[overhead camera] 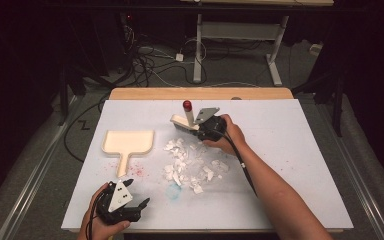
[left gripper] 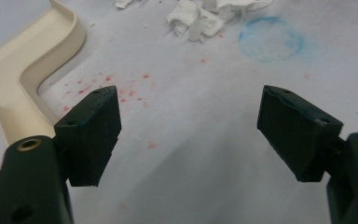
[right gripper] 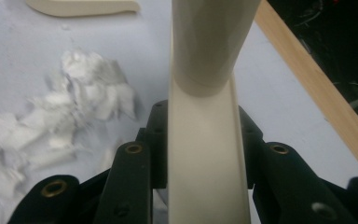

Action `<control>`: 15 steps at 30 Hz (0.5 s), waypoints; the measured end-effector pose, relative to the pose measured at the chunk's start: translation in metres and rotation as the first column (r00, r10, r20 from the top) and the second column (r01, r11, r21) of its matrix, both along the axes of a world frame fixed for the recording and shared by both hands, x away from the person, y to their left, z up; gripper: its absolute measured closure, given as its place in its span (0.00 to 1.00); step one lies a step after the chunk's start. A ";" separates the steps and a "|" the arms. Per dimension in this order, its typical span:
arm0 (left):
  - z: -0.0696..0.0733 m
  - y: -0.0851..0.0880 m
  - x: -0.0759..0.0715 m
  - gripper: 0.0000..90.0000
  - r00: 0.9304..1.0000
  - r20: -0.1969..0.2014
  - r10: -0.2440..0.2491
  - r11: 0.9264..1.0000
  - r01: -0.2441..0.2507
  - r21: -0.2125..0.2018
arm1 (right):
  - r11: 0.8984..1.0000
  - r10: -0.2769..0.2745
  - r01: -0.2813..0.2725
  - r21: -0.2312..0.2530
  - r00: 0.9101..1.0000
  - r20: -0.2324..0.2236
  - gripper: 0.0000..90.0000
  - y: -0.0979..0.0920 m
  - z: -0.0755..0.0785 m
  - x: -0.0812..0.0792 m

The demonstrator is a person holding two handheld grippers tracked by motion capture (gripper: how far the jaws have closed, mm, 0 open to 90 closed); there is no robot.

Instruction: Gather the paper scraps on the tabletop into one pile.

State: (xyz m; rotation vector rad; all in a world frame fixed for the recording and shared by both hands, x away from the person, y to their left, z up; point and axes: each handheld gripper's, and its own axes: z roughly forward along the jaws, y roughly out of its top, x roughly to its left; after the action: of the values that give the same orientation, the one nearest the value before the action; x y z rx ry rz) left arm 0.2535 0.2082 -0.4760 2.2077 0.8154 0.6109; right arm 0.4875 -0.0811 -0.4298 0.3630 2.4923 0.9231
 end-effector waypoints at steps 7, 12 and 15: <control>-0.001 0.000 0.000 0.24 1.000 -0.010 -0.011 1.000 0.011 -0.001 | 0.996 0.088 -0.089 -0.020 0.996 -0.020 0.75 0.010 -0.008 -0.011; -0.002 -0.002 0.001 0.24 0.999 -0.024 -0.026 1.000 0.026 0.003 | 0.978 0.206 -0.207 -0.009 0.978 -0.020 0.75 -0.004 -0.010 -0.024; -0.002 -0.004 0.002 0.24 0.999 -0.027 -0.032 0.999 0.032 0.007 | 0.959 0.283 -0.283 -0.023 0.959 -0.013 0.75 -0.012 -0.009 -0.034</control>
State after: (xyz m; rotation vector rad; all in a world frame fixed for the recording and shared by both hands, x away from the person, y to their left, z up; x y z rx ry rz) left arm 0.2552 0.2041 -0.4781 2.2353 0.7908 0.5707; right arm 0.4531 -0.0929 -0.4392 -0.0007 2.6056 0.9989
